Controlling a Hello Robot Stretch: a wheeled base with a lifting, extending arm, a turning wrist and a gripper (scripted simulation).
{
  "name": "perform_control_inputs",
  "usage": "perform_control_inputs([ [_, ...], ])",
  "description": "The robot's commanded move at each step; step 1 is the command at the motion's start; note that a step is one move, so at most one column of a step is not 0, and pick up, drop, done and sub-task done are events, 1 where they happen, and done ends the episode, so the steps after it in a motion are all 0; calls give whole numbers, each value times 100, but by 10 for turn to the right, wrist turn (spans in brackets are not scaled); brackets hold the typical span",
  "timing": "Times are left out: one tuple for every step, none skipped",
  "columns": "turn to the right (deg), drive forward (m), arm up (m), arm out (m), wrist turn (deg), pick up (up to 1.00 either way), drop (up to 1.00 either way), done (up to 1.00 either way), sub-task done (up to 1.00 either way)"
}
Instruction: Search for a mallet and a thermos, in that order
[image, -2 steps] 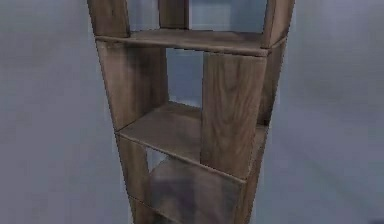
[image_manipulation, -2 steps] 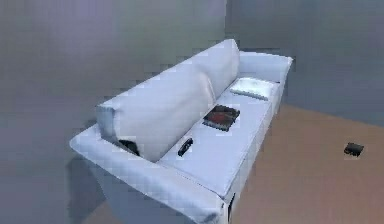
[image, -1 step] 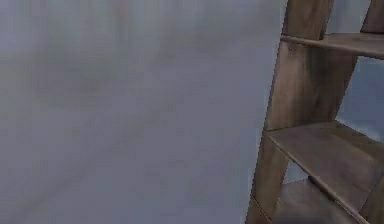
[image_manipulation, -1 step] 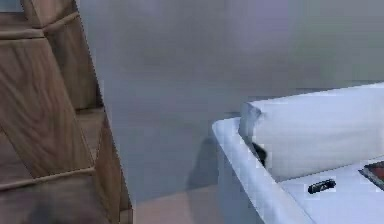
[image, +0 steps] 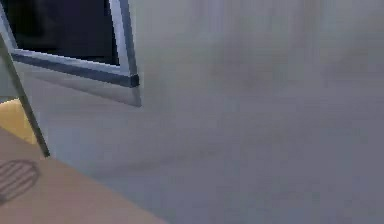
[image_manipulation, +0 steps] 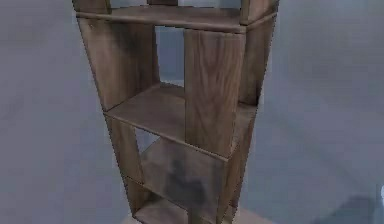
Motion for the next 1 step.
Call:
perform_control_inputs([
  [-450,0,0,0,0,0,0,0,0],
])
